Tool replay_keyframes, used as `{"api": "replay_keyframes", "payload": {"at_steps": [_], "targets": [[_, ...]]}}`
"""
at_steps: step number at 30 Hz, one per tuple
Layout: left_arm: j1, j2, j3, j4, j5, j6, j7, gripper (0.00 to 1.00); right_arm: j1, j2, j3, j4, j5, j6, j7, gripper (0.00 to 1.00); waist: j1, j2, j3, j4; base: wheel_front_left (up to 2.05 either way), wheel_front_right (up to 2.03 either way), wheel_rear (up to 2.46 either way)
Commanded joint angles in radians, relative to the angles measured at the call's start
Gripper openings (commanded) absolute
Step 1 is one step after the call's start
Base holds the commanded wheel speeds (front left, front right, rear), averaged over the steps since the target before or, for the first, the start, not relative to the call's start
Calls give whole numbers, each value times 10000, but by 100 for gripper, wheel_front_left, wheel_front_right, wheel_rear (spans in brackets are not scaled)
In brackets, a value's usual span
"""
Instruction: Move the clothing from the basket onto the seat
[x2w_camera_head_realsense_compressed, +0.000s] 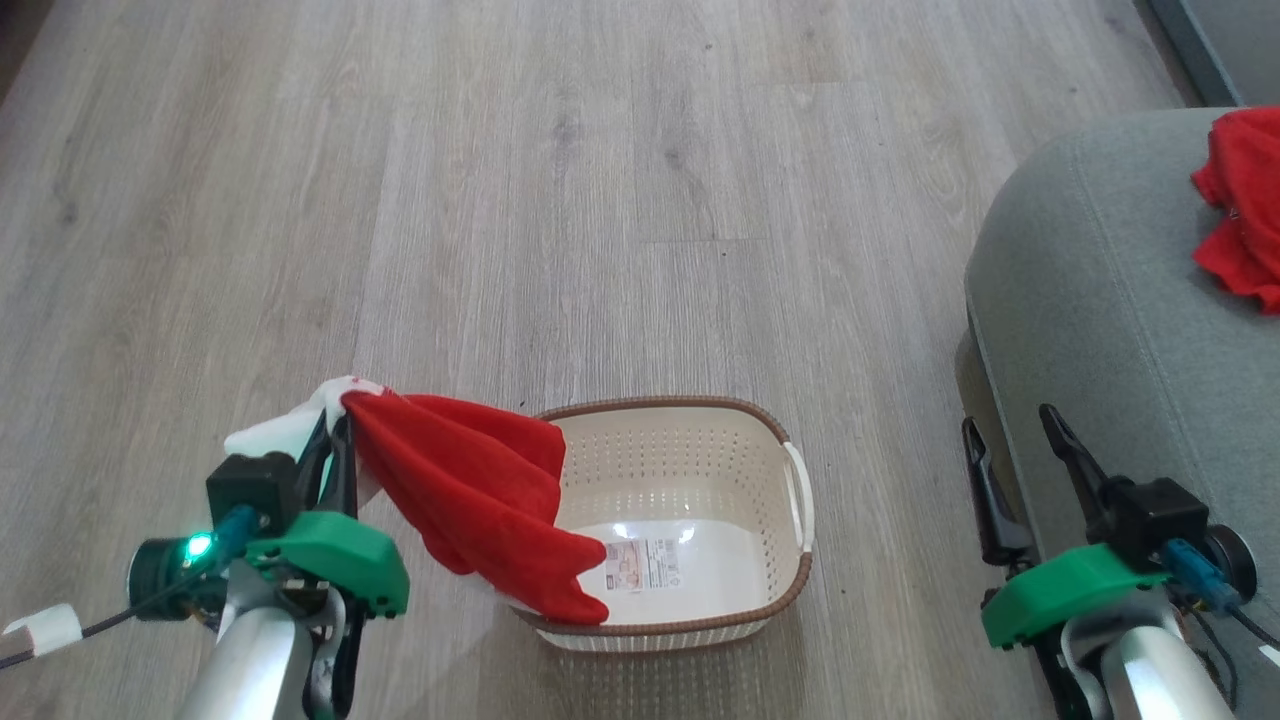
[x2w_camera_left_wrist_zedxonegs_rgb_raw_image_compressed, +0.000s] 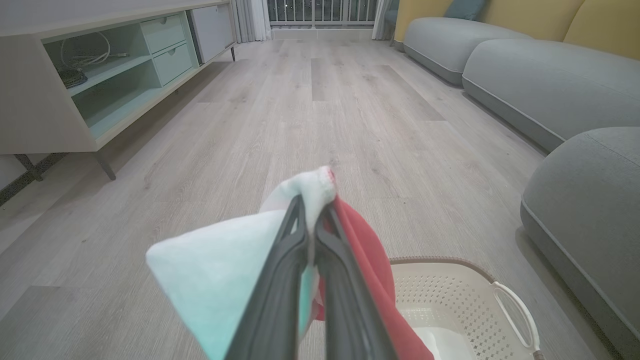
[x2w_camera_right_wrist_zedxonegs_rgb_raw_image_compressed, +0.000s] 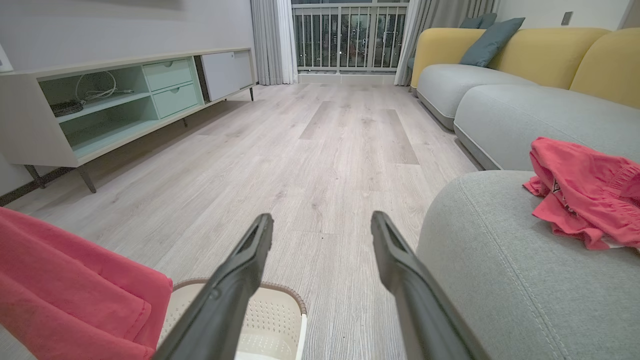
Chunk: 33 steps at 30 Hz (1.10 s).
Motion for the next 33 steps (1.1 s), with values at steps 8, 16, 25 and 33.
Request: {"api": "replay_keyframes", "payload": {"at_steps": [8,16,25,33], "targets": [[-328,328,218,-456,-46,117,43,0,-297,-95,189,-273,42,-2,-63,100,1,0,9,35,0,0,0],[-498,339,-57,-761,45,22,134,0,-537,-206,918,-329,-45,-2,-63,100,1,0,4,41,0,0,0],[-1305,-191,-1378,-1713,461,-535,717,0,-2203,-527,4341,11,600,-2,-63,100,1,0,16,127,0,0,0],[-1905,-837,-2722,-2214,664,-1057,1212,0,-3512,-606,6158,612,1528,-2,-63,100,1,0,-3,467,0,0,0]]}}
